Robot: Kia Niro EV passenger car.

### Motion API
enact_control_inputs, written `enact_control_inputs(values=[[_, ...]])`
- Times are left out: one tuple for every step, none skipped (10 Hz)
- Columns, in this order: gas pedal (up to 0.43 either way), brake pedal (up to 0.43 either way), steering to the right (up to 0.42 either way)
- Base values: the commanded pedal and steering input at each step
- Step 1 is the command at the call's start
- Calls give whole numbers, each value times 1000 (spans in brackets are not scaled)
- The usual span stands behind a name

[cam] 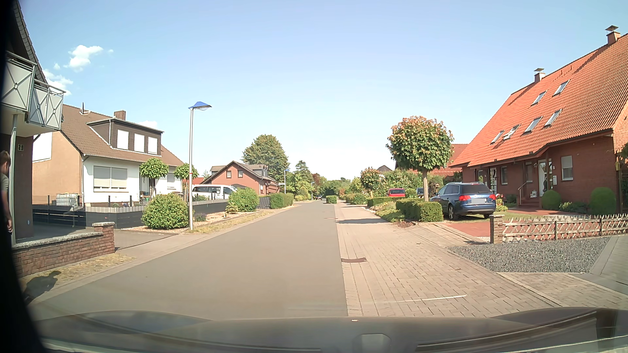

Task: Follow the waypoints while adhering to traffic rules and regulations

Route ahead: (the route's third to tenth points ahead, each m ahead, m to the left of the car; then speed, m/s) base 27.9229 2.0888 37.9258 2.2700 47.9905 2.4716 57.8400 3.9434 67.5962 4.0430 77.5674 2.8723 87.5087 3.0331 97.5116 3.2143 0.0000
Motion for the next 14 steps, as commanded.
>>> enact_control_inputs(values=[[0, 220, -22], [0, 213, -22], [0, 213, -22], [0, 213, -22], [0, 213, -22], [0, 207, -22], [0, 207, -22], [0, 201, -22], [0, 201, -22], [0, 201, -22], [0, 195, -22], [0, 195, -22], [0, 195, -22], [0, 195, -22]])
